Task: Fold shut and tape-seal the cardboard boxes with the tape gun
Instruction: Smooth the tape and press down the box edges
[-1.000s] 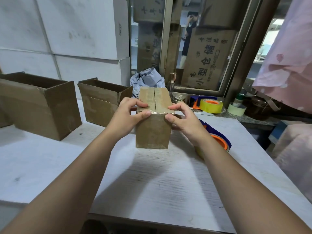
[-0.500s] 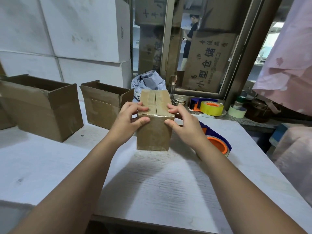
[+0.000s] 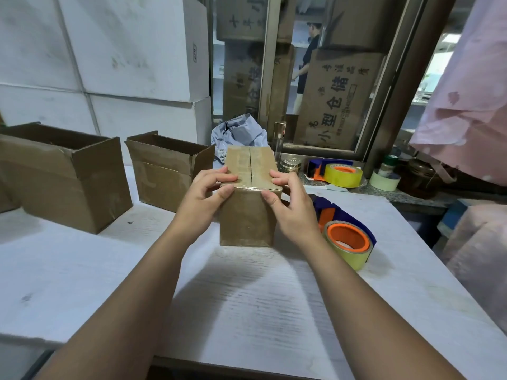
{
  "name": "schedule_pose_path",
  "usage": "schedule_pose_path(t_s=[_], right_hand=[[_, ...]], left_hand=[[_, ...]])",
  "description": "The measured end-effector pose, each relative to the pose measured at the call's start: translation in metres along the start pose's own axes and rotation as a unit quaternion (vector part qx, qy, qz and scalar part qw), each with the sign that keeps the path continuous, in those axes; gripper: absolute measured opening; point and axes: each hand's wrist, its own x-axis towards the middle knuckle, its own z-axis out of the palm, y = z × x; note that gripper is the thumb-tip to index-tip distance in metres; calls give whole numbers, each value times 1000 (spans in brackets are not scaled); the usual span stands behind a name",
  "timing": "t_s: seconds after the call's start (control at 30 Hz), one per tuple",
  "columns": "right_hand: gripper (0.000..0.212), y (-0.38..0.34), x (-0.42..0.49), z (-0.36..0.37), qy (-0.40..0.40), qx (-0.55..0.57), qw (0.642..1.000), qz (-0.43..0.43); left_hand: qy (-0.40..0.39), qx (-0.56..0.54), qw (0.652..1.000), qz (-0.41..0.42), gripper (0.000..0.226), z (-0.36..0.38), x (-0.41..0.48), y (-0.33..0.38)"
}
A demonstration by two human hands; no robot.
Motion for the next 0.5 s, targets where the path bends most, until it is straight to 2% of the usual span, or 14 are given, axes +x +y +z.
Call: schedule_pose_path(t_s=[0.17,0.3,0.43,0.5], right_hand=[[6,6,-3,-1,-12,44,999,-1],[9,7,-6,1,-2,78,997,0],[30,5,-9,9,20,67,998,-7],[35,5,-9,15,49,53,997,-3]], left_hand=[[-32,-1,999,1,24,-4,-1,-3],[-41,20,999,3,27,-7,-3,-5],[23,34,999,32,15,7,-6,-2],[68,57,995,40,23,15,-6,-3]])
